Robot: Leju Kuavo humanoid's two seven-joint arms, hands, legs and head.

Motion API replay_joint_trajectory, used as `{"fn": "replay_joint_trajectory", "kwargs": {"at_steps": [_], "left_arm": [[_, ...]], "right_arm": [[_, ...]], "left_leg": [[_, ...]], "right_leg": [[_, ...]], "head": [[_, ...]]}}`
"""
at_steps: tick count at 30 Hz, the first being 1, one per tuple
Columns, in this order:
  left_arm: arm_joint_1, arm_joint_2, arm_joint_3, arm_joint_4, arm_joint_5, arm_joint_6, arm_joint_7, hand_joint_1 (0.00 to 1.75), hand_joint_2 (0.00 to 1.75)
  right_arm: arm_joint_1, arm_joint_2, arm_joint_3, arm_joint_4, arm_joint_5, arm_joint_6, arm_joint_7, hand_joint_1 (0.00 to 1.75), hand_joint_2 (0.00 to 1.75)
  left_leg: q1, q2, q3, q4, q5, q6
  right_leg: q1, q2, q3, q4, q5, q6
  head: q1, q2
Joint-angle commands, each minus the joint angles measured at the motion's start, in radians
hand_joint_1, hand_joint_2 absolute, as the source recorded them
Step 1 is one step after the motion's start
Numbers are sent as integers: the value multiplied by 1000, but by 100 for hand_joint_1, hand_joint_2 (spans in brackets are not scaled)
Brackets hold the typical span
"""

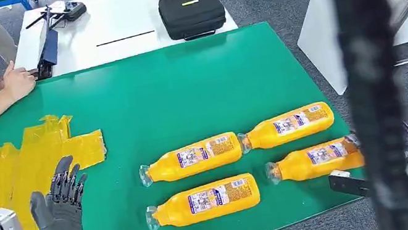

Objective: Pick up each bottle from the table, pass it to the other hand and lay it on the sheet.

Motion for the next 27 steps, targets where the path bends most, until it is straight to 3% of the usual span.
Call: {"fn": "replay_joint_trajectory", "kwargs": {"at_steps": [1,11,27], "left_arm": [[-48,16,-23,76,3,10,7,0,0],[-54,9,-12,73,0,22,15,0,0],[-53,9,-12,72,0,22,15,0,0]], "right_arm": [[-49,34,64,204,4,5,-8,0,175],[-104,130,115,270,13,-41,-4,0,175],[-107,128,114,273,13,-41,-4,0,175]], "left_leg": [[1,1,7,-2,-1,-5],[3,3,7,-2,-1,-3],[2,9,17,-2,-1,-4]], "right_leg": [[1,-2,8,-3,-1,-1],[3,1,8,-3,1,-1],[3,6,15,-4,4,-3]], "head": [[0,0],[0,0],[0,0]]}}
